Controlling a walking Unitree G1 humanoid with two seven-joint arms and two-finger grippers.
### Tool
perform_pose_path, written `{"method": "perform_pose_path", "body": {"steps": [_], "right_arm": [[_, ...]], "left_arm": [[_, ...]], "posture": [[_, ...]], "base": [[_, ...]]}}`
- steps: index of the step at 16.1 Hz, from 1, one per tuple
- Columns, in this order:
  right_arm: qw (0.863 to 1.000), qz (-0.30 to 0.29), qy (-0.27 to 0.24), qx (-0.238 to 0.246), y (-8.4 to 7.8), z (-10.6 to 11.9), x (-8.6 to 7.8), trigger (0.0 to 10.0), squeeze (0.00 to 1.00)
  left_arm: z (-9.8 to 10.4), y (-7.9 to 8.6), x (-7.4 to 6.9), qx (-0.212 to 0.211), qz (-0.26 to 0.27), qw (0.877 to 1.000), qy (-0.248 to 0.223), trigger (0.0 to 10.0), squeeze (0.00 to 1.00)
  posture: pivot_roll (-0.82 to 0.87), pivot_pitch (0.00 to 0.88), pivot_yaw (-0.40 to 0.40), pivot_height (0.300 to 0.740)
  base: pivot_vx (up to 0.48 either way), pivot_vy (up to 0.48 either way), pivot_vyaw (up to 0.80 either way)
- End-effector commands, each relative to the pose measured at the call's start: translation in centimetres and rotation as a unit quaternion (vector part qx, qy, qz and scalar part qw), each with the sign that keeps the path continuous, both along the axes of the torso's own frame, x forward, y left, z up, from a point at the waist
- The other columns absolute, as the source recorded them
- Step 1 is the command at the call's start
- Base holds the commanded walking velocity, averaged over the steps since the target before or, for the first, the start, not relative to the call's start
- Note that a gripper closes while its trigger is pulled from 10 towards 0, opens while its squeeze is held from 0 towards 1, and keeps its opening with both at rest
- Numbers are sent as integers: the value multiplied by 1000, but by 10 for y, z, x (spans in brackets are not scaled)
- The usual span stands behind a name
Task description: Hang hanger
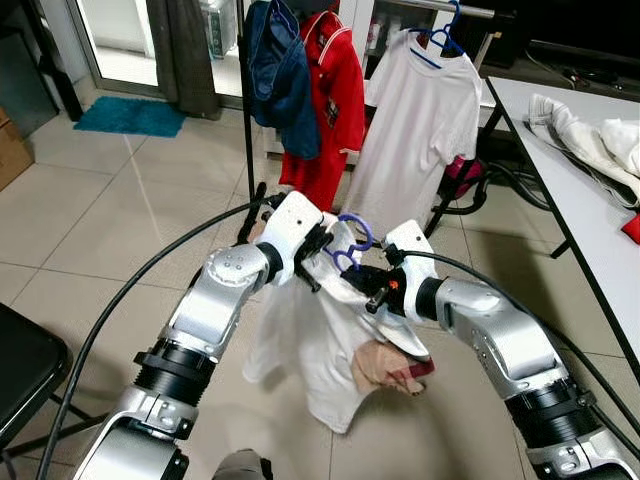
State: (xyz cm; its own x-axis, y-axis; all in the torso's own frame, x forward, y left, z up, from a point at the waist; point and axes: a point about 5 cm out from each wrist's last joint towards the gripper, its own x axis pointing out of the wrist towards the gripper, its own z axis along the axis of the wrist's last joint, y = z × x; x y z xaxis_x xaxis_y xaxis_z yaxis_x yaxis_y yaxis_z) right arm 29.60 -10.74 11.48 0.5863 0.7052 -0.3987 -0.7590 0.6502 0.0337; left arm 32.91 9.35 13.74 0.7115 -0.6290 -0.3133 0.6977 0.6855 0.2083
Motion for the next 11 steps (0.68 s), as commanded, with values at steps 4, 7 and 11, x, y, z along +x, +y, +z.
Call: {"method": "perform_pose_path", "body": {"steps": [4,7,11], "right_arm": [[1000,-7,-27,7,-3,12,6,10000,0],[999,-10,-29,7,-4,13,8,10000,0],[999,-10,-30,7,-5,13,8,10000,0]], "left_arm": [[5,-1,-3,-3,-3,1000,7,3020,0],[13,-5,-10,-26,-41,999,24,10000,1000],[18,4,-9,-30,-44,998,35,10000,1000]], "posture": [[36,0,-70,740],[35,0,-70,740],[36,0,-71,740]], "base": [[0,0,0],[0,0,0],[0,0,0]]}}
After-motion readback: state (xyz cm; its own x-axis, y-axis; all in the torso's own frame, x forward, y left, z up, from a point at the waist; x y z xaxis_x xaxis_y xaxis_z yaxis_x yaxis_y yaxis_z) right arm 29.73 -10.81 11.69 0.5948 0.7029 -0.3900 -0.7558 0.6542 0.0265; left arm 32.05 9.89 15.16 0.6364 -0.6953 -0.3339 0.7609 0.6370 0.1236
